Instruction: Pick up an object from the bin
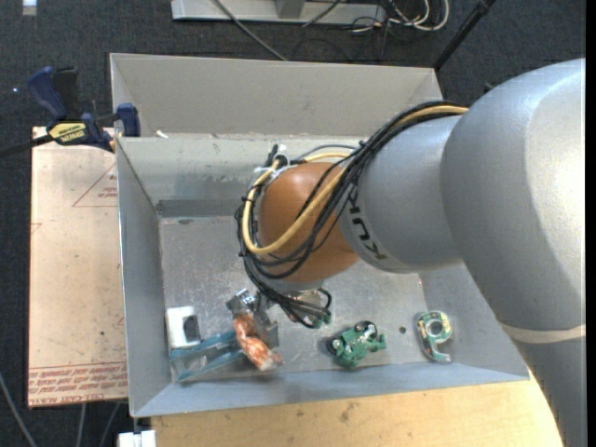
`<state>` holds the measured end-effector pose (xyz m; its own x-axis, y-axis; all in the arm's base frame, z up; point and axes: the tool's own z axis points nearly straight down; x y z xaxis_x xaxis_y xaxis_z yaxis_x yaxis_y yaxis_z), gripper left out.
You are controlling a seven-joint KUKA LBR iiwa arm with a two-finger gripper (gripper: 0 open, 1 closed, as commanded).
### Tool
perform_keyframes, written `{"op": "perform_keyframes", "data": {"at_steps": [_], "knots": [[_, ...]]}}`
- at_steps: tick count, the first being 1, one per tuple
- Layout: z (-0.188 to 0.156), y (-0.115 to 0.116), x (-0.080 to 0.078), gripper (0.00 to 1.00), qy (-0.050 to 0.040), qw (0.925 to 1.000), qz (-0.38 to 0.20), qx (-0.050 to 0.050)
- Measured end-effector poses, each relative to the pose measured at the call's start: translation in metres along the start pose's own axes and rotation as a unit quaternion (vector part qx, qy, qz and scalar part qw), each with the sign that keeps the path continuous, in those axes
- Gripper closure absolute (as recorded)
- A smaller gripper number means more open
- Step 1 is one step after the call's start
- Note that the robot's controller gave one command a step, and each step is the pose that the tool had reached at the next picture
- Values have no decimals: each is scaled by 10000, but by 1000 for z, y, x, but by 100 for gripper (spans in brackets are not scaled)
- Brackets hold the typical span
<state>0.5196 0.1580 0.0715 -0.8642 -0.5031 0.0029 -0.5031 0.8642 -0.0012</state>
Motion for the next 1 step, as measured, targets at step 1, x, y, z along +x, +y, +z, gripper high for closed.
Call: {"op": "perform_keyframes", "data": {"at_steps": [1], "knots": [[0, 40, -27, 100, -26, 10000, -85, 17]]}}
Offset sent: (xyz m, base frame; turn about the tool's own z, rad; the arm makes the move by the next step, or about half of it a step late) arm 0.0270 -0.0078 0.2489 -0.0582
